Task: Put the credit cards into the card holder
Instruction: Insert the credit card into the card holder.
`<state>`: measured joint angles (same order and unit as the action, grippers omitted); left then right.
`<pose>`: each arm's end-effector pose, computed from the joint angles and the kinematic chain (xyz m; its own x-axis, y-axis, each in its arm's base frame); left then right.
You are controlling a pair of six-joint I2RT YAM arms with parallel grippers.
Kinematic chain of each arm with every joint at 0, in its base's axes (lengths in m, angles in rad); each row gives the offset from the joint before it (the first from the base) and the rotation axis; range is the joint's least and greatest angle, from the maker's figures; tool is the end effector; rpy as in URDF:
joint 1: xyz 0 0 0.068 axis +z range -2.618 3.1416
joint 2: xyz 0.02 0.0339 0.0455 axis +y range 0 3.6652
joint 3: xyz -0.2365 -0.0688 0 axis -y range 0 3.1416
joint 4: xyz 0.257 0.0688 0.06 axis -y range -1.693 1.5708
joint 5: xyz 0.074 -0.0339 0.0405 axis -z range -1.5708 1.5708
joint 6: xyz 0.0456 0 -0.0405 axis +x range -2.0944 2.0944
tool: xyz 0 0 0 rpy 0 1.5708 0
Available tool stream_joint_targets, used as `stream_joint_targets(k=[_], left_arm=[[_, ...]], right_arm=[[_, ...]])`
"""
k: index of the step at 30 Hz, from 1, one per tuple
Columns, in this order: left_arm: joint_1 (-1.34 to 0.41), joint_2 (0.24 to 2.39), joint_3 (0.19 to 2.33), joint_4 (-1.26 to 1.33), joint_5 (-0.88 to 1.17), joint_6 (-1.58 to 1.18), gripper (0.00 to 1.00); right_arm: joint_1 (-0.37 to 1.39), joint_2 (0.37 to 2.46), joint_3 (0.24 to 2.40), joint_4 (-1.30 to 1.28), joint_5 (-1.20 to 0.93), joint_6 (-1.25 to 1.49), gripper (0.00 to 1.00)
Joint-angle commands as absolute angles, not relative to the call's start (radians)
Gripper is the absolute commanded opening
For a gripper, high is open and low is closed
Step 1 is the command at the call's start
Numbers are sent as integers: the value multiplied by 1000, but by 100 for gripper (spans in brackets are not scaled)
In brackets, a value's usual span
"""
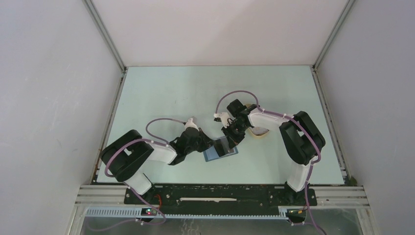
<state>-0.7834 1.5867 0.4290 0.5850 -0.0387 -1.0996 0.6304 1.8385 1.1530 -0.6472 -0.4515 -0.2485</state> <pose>0.2013 -0.1980 0.0739 -0.7821 -0.4777 -0.4002 -0.0325 0.6726 -0.7393 0.2683 0.2204 0.1135 -0.6100 -0.7191 -0.3329 -0.7878 0.5048 0.3530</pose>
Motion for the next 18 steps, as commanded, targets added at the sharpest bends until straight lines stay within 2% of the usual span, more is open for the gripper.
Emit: stream_joint_targets(k=[1, 18], left_arm=[[-796, 1634, 455, 524, -8, -1081, 0], [-792, 1679, 500, 548, 45, -1068, 1]], right_arm=[[640, 1830, 1185, -649, -448, -267, 5], [635, 1826, 1187, -652, -448, -268, 5]])
